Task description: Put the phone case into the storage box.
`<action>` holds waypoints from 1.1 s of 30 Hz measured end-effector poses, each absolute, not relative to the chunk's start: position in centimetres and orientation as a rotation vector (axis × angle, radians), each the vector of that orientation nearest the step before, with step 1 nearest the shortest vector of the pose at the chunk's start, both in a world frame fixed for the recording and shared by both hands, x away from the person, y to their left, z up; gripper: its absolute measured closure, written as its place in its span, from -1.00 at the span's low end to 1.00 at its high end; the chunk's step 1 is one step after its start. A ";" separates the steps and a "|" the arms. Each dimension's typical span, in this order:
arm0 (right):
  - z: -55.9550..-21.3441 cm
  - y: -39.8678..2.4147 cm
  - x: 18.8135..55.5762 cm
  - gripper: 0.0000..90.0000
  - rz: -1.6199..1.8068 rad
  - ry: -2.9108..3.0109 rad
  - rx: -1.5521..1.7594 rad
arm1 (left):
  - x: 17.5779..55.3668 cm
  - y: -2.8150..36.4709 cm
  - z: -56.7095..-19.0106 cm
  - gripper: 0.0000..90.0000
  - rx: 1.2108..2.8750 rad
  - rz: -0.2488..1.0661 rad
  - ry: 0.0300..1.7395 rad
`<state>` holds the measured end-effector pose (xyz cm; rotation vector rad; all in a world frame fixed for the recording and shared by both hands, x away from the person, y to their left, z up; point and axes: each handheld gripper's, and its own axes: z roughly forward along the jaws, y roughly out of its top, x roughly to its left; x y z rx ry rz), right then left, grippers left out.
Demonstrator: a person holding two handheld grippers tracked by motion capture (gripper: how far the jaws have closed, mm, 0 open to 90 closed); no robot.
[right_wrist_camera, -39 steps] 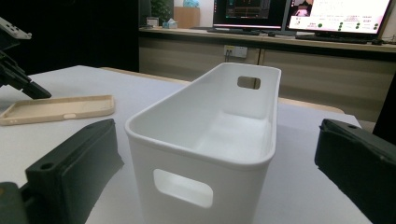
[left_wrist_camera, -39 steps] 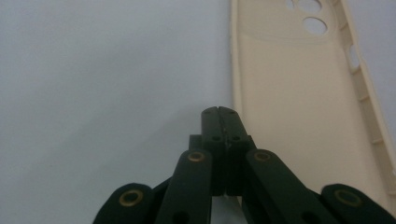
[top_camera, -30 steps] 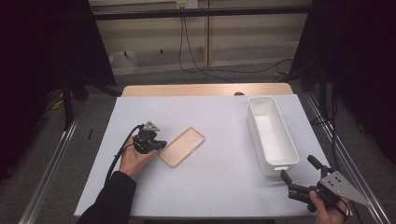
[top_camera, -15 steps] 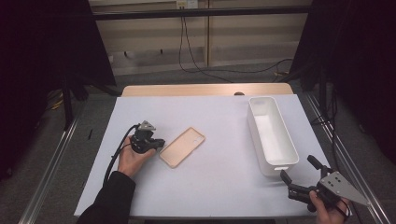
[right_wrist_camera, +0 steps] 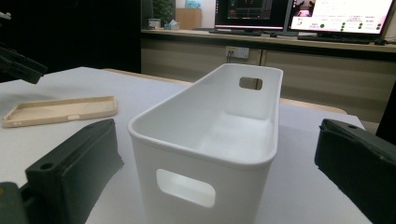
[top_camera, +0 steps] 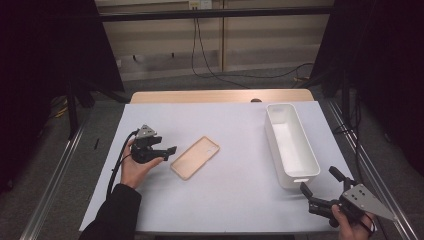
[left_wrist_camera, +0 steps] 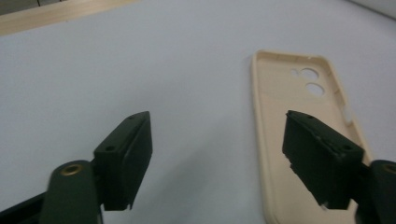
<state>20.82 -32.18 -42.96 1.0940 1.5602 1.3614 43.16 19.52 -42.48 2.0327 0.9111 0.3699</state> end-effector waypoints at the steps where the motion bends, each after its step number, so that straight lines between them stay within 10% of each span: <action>1: -43.0 -32.2 20.8 -1.00 1.361 1.559 1.094 | 43.1 19.6 -42.3 -0.54 2.028 0.370 0.908; 9: -42.9 -32.1 20.8 -1.00 1.360 1.564 1.092 | 42.0 20.0 -41.2 -0.89 1.971 0.302 0.845; 33: -43.0 -32.0 20.9 -1.00 1.358 1.573 1.086 | 43.1 16.8 -41.4 -0.85 2.052 0.225 0.763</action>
